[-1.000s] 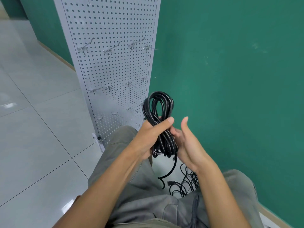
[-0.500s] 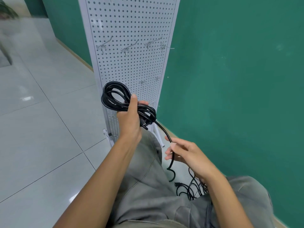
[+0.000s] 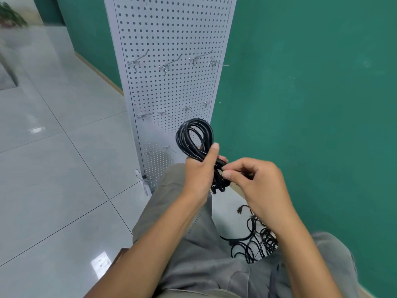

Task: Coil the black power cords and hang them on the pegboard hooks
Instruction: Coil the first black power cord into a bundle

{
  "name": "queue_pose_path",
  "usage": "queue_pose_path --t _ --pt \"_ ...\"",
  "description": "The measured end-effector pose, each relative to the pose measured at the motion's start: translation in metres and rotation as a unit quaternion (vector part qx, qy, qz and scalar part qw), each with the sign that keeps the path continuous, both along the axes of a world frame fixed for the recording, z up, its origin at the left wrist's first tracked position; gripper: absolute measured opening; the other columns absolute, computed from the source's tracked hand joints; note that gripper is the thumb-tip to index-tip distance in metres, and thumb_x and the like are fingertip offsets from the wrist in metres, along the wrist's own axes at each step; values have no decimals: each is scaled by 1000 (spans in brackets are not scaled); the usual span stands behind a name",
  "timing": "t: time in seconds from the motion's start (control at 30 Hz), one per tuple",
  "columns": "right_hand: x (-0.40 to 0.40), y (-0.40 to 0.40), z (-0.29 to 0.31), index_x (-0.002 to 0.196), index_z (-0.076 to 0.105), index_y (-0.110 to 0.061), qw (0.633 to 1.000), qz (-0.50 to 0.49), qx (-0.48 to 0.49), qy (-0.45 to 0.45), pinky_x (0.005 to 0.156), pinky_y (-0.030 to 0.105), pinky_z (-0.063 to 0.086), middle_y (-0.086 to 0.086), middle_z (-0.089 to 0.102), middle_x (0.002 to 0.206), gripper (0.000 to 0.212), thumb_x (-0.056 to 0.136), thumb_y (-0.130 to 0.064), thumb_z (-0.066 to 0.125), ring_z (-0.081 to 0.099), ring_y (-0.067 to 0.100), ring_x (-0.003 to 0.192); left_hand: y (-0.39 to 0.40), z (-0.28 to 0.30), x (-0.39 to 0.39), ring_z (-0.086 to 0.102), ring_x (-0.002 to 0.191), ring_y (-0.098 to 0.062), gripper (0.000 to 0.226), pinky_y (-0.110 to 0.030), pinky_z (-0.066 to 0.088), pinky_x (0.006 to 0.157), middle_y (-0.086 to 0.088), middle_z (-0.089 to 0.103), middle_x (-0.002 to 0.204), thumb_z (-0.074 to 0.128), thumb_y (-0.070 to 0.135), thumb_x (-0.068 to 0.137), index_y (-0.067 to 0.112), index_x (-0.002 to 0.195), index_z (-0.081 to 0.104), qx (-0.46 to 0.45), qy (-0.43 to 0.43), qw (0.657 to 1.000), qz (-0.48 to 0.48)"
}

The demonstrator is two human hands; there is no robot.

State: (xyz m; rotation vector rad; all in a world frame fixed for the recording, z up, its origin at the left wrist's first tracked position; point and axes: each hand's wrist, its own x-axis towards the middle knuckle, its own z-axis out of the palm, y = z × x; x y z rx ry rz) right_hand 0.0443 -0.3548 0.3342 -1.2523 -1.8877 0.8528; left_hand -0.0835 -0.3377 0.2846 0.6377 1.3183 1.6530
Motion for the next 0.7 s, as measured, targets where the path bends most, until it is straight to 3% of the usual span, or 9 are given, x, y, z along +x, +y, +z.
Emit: queue_pose_path --t 0.1,0.2,0.27,0.37,0.47,0.6,0.7 --pt "6 5 -1 76 75 -24 998 -45 -12 46 73 18 54 -15 76 78 16 80 -13 85 72 2 76 -5 -1 14 66 65 -21 38 -34 55 67 -7 70 66 67 28 100 11 66 73 5 -17 998 -52" --pt "12 7 -1 74 70 -22 993 -107 6 50 65 15 51 -11 73 71 27 65 -23 95 67 4 67 -11 -1 27 68 79 -25 40 -40 56 75 -27 73 87 69 35 99 -1 83 74 12 -50 992 -117" --pt "18 9 -3 72 69 -22 989 -141 9 46 65 22 52 -6 71 69 31 60 -29 97 63 7 63 -14 0 31 69 82 -26 39 -41 57 76 -22 73 88 68 40 98 3 84 72 14 -76 987 -143" --pt "25 12 -7 72 70 -22 988 -140 -8 67 68 31 55 -4 71 70 27 64 -27 95 64 13 65 -15 0 32 73 92 -34 39 -46 57 87 -20 74 93 68 51 95 15 82 74 23 -60 981 -185" --pt "29 16 -10 79 73 -22 989 -110 -27 94 72 27 56 -7 73 76 15 78 -19 87 66 9 70 -18 4 32 72 107 -40 44 -54 55 100 -24 75 108 66 60 91 17 89 80 21 -71 970 -231" --pt "32 20 -13 87 72 -15 984 -82 -56 147 59 21 51 -5 70 69 8 91 -9 75 60 7 58 -20 10 25 74 85 -24 52 -36 60 78 -8 76 87 76 62 76 13 94 75 30 -50 956 -287" --pt "38 24 -16 92 71 -11 977 -99 -66 177 57 20 45 -8 66 68 11 86 -16 80 54 5 53 -19 11 19 69 77 -21 26 -37 53 74 -7 73 82 81 43 79 18 85 78 33 -12 945 -326"
